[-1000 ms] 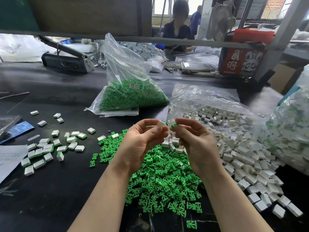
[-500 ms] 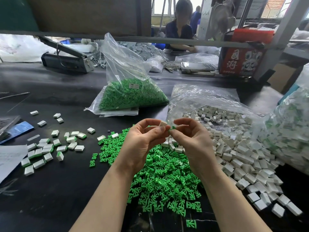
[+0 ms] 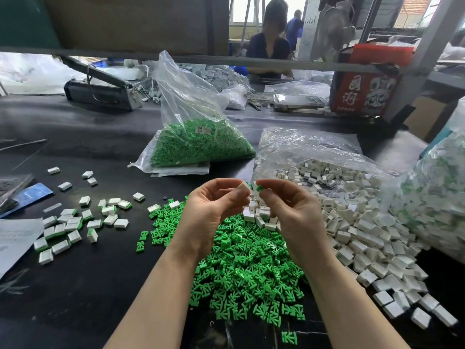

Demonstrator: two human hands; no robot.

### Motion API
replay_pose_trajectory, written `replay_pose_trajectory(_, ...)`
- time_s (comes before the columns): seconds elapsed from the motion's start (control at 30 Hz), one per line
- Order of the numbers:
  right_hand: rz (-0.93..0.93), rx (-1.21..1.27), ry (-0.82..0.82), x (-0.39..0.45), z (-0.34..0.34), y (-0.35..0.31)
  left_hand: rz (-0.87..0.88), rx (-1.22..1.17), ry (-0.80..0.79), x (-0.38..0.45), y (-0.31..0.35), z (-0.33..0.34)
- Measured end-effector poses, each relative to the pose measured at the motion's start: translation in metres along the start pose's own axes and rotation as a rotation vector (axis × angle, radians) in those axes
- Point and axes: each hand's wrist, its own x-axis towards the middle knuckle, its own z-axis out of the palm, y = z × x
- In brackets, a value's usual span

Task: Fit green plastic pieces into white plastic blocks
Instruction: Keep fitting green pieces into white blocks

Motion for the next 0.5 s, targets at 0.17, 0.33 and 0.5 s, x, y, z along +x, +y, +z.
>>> replay_pose_trajectory(0.17, -0.058, -0.139, 0.046, -0.0007, 0.0007, 0.0020, 0.044, 0.131, -0.027, -0.0013, -0.0020, 0.0022)
replay_pose_trajectory(0.33, -0.139, -0.306, 0.052, -0.0016, 0.0007, 0.0024, 0.100, 0.170, -0.016, -0.0020, -0.0024, 0.0005)
replay_pose_trajectory(0.5, -0.149, -0.362, 0.047, -0.0015, 0.0005, 0.0006, 0.156, 0.204, 0.011, -0.0011, -0.0041, 0.0010)
